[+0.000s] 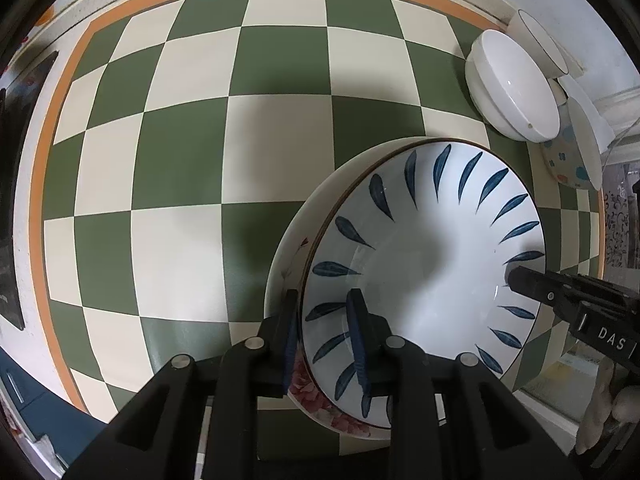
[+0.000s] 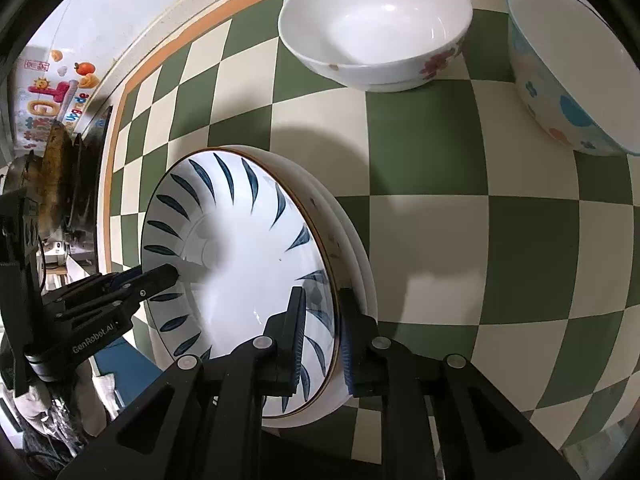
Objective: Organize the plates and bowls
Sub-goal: 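Lower the three-plate stack onto the cloth and open both grippers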
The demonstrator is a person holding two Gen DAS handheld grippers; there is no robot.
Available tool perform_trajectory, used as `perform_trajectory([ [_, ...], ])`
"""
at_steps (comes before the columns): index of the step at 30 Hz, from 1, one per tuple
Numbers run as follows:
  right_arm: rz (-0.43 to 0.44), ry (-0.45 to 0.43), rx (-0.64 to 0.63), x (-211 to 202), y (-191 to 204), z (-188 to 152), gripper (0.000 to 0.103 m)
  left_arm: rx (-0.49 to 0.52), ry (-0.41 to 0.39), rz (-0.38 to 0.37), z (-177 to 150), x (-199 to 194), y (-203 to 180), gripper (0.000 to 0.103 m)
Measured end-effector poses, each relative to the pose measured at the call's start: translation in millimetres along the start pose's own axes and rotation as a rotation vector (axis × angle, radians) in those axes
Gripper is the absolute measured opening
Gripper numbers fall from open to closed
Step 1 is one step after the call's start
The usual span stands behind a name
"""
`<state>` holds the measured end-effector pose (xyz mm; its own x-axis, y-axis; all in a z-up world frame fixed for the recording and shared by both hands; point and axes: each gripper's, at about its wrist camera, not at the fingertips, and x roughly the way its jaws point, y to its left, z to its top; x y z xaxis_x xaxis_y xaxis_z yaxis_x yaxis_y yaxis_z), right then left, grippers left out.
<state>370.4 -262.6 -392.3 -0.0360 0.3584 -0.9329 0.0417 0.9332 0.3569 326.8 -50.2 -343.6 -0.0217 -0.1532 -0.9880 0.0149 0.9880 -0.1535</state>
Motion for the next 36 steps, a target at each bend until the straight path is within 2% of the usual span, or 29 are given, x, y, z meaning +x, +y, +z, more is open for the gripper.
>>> perform_trajectory([
  [8,0.023,0.011,0.049,-2.7,-4.6,1.8,0.020,-0.032,0.013,-0.017,0.7,-0.4,8.6,0.021],
  [17,0.024,0.020,0.040,-9.4,-6.1,-3.6,0.020,-0.086,0.001,0.000,-4.9,-6.8,13.6,0.021],
  [23,0.020,0.016,0.013,-11.9,-5.0,-11.6,0.020,-0.108,-0.014,0.039,-11.8,-8.5,7.4,0.021],
  [29,-0.051,-0.037,-0.055,-25.2,9.1,-20.5,0.021,-0.117,-0.056,0.104,-28.1,-20.2,-5.1,0.021],
  [35,-0.104,-0.097,-0.089,-46.8,24.0,-40.8,0.036,-0.087,-0.137,0.130,-52.5,-51.4,-21.7,0.022],
  [36,-0.107,-0.111,-0.093,-52.0,26.7,-45.4,0.041,-0.076,-0.155,0.135,-57.0,-57.9,-25.9,0.022],
])
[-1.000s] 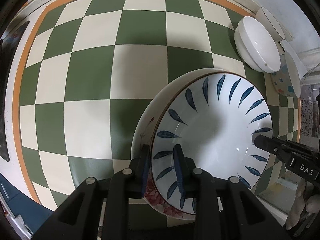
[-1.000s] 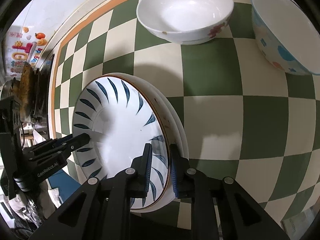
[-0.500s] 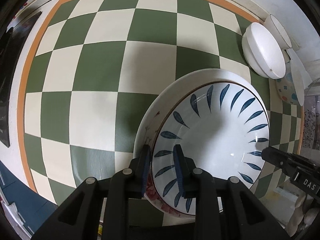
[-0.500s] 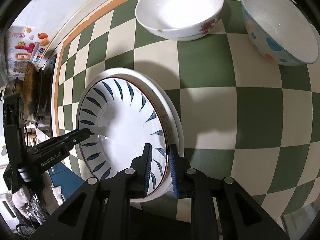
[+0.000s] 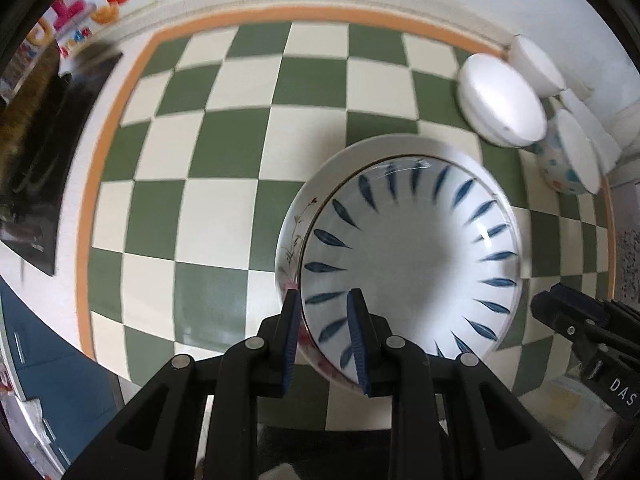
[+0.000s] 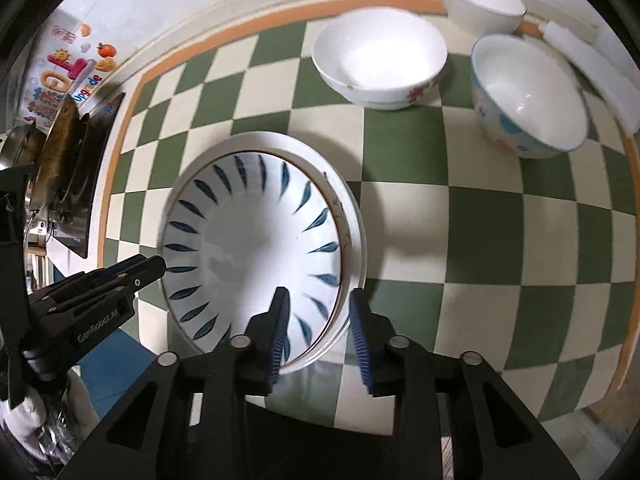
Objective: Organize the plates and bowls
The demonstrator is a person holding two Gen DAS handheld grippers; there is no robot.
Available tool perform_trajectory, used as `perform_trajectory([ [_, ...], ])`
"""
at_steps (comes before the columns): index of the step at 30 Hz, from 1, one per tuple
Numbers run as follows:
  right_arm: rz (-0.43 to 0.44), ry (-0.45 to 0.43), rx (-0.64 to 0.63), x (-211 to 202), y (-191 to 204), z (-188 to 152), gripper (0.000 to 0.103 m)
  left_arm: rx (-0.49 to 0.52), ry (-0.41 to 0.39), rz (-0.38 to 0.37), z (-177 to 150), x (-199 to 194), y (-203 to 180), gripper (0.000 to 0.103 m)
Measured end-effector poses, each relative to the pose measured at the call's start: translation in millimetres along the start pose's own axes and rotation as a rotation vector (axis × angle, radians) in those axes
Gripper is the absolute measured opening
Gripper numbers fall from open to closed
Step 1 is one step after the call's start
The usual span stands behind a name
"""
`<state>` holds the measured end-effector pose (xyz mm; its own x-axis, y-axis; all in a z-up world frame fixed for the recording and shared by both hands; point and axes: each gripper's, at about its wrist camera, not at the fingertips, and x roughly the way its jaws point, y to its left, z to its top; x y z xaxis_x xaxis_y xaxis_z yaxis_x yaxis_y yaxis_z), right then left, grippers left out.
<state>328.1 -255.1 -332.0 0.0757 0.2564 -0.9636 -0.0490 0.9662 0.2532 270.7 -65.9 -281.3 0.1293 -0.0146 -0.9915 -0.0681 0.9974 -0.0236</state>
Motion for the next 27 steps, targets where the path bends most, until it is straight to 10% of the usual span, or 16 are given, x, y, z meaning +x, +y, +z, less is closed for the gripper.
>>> perform_trajectory([
  [6,-0.019,-0.101,-0.013,-47.0,21.2,-32.7,0.068,0.053,-0.095,-0.024,-25.1,-48.2,-0.2,0.038],
  [10,-0.023,-0.173,-0.007,-82.4,34.4,-61.2,0.083,0.080,-0.165,-0.033,-46.7,-82.1,3.4,0.071],
  [16,-0.064,-0.260,-0.010,-126.5,55.3,-105.0,0.091,0.104,-0.239,-0.060,-75.8,-123.9,13.6,0.091],
  [27,-0.060,-0.332,-0.004,-170.8,75.8,-156.7,0.095,0.094,-0.289,-0.088,-108.6,-158.9,22.2,0.094],
])
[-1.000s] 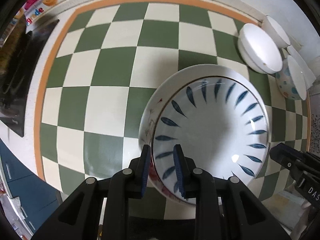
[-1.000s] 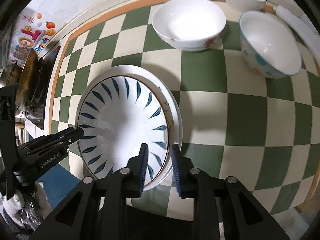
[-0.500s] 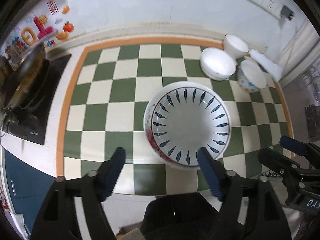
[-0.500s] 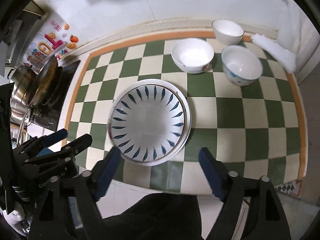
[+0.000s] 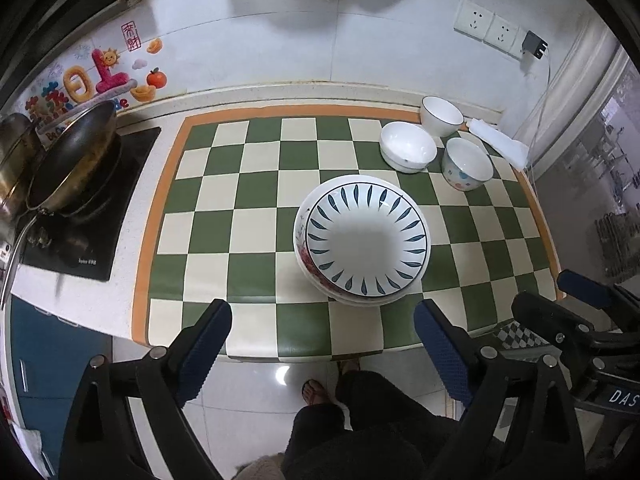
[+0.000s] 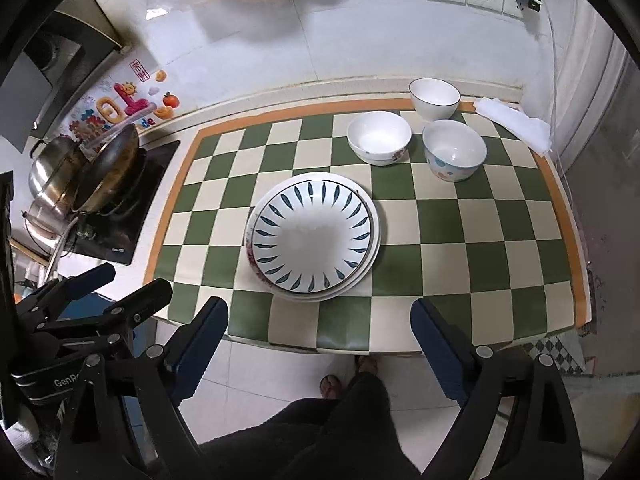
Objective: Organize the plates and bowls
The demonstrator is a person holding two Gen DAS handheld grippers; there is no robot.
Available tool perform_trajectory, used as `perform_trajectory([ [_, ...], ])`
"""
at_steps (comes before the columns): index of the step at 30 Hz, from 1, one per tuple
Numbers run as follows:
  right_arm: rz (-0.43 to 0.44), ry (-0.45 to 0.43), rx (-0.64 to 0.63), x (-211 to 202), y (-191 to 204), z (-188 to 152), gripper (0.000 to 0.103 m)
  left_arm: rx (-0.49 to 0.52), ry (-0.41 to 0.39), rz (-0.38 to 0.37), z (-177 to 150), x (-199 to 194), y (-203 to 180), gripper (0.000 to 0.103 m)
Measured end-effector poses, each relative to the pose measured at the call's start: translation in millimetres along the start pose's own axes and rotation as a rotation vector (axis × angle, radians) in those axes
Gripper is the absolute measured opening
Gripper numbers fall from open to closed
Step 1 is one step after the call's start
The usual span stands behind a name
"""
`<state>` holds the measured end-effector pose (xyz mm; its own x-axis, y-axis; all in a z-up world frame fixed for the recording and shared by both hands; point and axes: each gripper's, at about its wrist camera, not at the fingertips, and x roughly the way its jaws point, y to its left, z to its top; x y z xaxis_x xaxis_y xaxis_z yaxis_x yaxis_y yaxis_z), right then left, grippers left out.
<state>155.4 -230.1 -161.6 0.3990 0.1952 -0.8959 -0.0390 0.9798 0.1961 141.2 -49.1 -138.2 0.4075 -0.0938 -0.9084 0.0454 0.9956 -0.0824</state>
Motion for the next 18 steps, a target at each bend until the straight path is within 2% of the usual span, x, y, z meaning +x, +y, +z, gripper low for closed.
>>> perform_trajectory([
  [5,0.055,-0.013,0.030,1.2,-16.4,15.2,0.095,-0.008,-0.007,0.006,16.0,5.8,-7.6,0.094],
  [10,0.147,-0.013,0.090,21.7,-54.1,56.6,0.095,-0.019,-0.028,0.029,61.2,29.4,-22.9,0.094],
  [14,0.205,0.012,0.142,53.6,-95.4,112.9,0.095,-0.034,-0.007,0.008,115.7,75.4,-38.9,0.094],
  [17,0.228,0.044,0.151,86.3,-120.9,161.2,0.095,-0.048,0.071,-0.025,156.6,124.9,-50.1,0.093],
  [18,0.236,0.067,0.152,103.9,-132.2,181.0,0.093,-0.065,0.108,-0.049,171.1,145.8,-53.3,0.090],
])
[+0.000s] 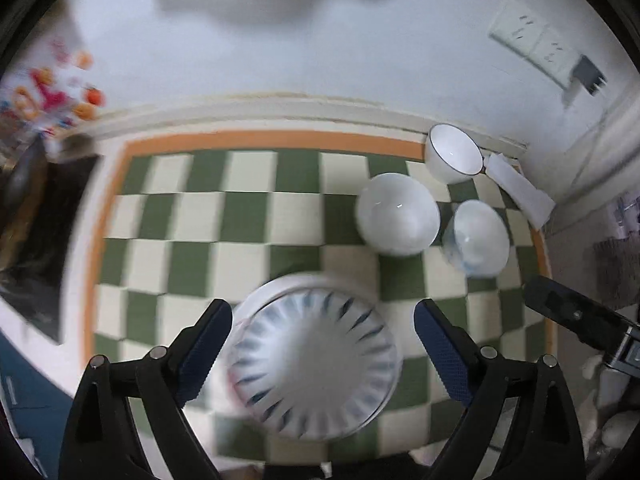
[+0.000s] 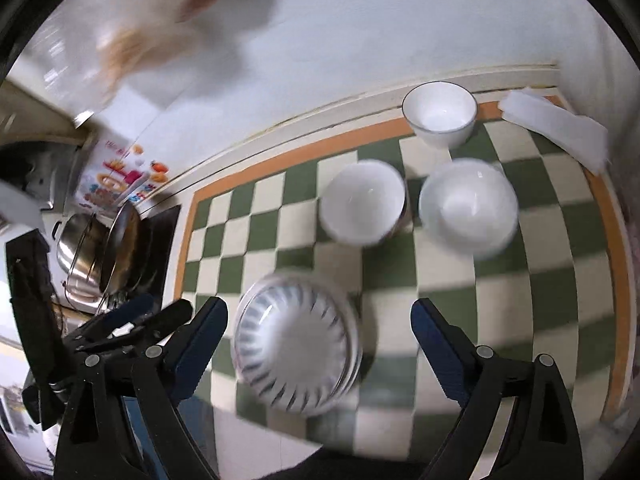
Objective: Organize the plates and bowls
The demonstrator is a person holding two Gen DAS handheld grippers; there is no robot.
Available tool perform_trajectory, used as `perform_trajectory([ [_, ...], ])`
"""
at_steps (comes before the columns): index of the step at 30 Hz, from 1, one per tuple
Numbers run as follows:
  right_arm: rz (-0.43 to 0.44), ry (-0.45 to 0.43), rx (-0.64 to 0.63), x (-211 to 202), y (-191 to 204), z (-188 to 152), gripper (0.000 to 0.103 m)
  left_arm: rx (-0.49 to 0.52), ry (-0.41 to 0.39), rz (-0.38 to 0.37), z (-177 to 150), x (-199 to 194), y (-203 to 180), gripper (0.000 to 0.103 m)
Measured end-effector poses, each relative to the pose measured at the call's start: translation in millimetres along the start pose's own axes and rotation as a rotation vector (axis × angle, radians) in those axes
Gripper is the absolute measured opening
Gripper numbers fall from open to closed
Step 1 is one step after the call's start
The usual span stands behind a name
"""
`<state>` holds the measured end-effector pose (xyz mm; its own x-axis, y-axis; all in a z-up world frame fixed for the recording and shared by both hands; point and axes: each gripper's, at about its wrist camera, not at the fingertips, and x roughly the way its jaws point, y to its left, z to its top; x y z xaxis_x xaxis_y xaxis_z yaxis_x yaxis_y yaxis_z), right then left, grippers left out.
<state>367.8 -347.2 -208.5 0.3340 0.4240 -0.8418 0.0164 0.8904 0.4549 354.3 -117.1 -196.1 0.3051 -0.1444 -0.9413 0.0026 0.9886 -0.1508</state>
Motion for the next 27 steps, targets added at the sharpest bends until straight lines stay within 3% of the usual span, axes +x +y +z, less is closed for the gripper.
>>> perform_trajectory([
  [2,0.004,0.043,0.001,23.3,-16.8,32.2,0.086,-0.019,0.049,-0.027,22.0,29.5,-5.6,0.080],
  [4,0.001,0.091,-0.011,50.3,-30.9,63.2,0.078,-0.038,0.108,-0.026,42.0,65.1,-11.4,0.062],
  [8,-0.041,0.200,-0.056,111.7,-53.4,113.2,0.067,-0.085,0.220,-0.042,62.4,125.9,-15.5,0.046],
  [11,-0.072,0.282,-0.088,150.6,-63.9,132.7,0.057,-0.112,0.276,-0.062,67.7,156.5,-18.2,0.044],
  [14,-0.083,0.357,-0.107,178.8,-71.3,142.5,0.047,-0.121,0.321,-0.073,67.7,176.6,-22.3,0.025],
  [16,-0.079,0.399,-0.116,195.0,-74.0,145.3,0.028,-0.126,0.339,-0.081,66.6,185.3,-24.4,0.016],
  [19,-0.105,0.429,-0.138,209.3,-74.5,144.7,0.017,-0.127,0.332,-0.074,65.0,186.2,-27.6,0.015],
  [27,-0.097,0.434,-0.154,207.0,-68.3,139.7,0.016,-0.130,0.283,-0.056,69.3,157.0,-24.5,0.015],
])
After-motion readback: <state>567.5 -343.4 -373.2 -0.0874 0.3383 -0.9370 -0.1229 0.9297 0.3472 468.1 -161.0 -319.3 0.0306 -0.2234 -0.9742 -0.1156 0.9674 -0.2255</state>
